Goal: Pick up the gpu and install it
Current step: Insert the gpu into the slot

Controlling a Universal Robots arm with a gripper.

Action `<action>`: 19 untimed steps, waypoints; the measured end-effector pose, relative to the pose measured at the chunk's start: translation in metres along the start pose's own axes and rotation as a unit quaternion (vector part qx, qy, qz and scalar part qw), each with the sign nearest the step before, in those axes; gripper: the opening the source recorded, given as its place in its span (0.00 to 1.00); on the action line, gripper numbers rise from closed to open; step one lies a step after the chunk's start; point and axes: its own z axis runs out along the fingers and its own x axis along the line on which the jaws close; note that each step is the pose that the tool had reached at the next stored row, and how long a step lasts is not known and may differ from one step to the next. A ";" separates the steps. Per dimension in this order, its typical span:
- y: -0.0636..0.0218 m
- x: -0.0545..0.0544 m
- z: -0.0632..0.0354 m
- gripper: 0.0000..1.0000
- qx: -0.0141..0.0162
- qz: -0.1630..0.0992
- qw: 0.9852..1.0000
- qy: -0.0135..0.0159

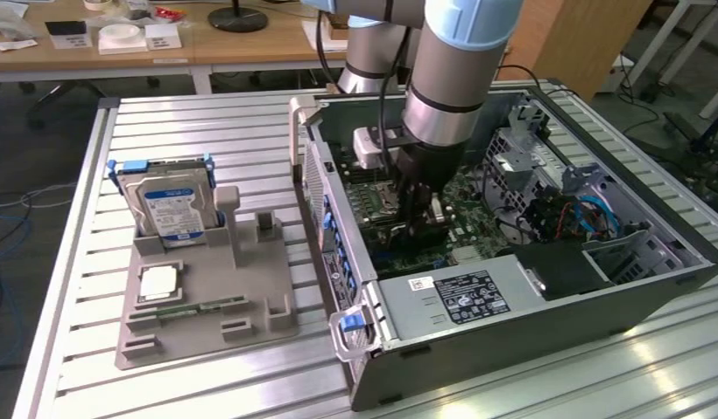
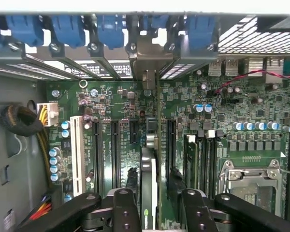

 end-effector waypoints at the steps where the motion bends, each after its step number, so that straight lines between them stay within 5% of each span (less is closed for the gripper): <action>1: 0.0000 0.000 -0.0022 0.40 0.000 0.000 1.000 0.000; 19: -0.0011 -0.002 -0.0509 0.40 0.000 0.000 1.000 0.002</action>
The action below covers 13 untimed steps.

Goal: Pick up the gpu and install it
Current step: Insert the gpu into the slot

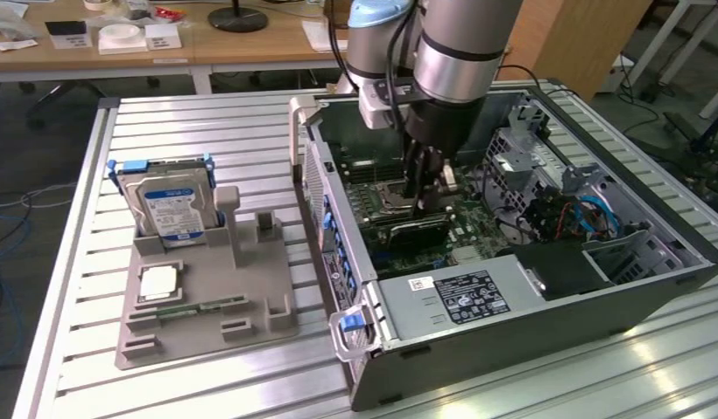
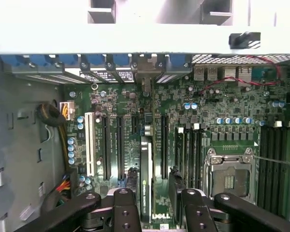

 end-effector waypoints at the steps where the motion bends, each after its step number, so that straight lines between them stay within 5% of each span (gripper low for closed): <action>1: -0.0001 0.000 -0.0023 0.40 0.000 0.000 1.000 0.000; 8: -0.0004 -0.001 -0.0188 0.40 0.000 0.000 1.000 0.000; 13: -0.0004 -0.001 -0.0203 0.40 0.000 0.000 1.000 0.000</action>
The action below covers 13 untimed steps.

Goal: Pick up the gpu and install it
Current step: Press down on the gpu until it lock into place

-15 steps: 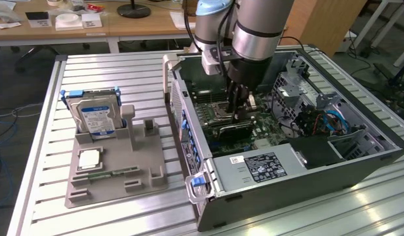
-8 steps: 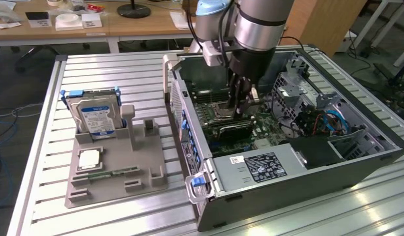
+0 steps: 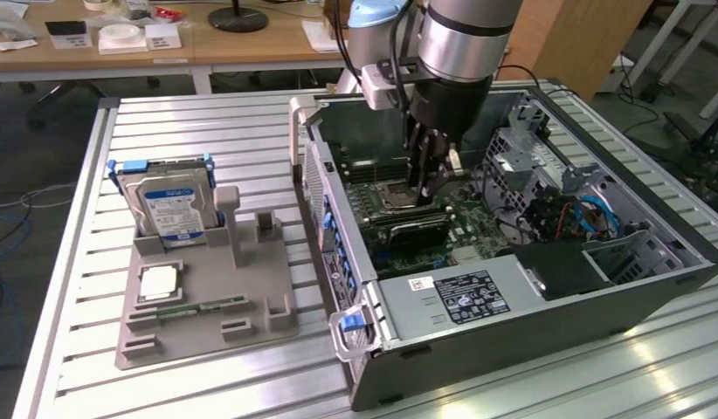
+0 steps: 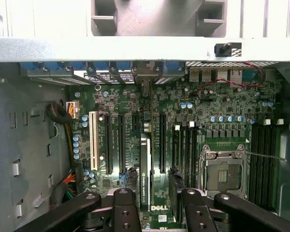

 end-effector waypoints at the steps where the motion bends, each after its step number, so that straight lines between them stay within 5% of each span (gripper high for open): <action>1: 0.0000 0.000 0.0000 0.40 0.000 0.000 1.000 0.000; 11: 0.0000 0.000 0.0000 0.40 0.000 0.000 1.000 0.000; 13: 0.0000 0.000 0.0000 0.32 0.000 0.000 1.000 0.000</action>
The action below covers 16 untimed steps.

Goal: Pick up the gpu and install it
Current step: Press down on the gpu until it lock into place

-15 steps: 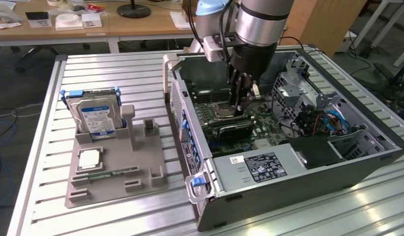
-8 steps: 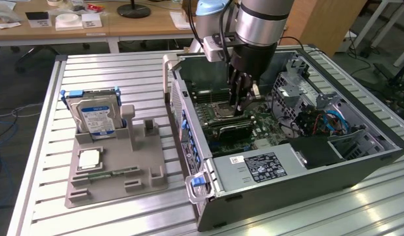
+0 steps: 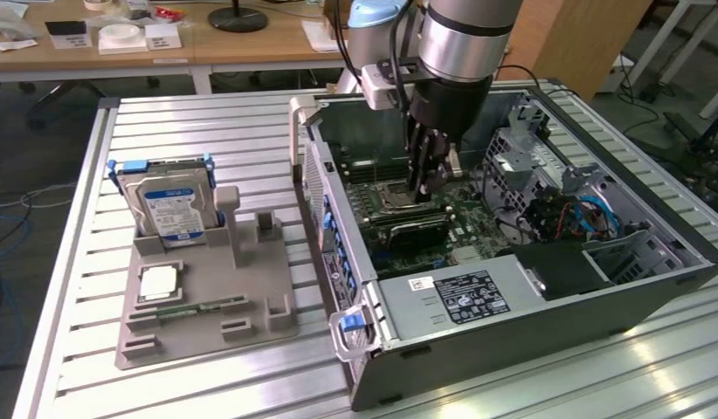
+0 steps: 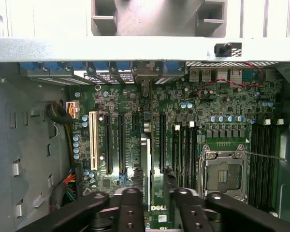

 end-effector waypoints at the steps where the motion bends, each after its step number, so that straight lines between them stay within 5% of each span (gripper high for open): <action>1: 0.0000 0.000 0.0000 0.26 0.000 0.000 1.000 0.000; 7: 0.0000 0.000 0.0000 0.11 0.000 0.000 1.000 0.000; 16: 0.0001 0.000 0.0035 0.11 0.000 0.000 1.000 0.000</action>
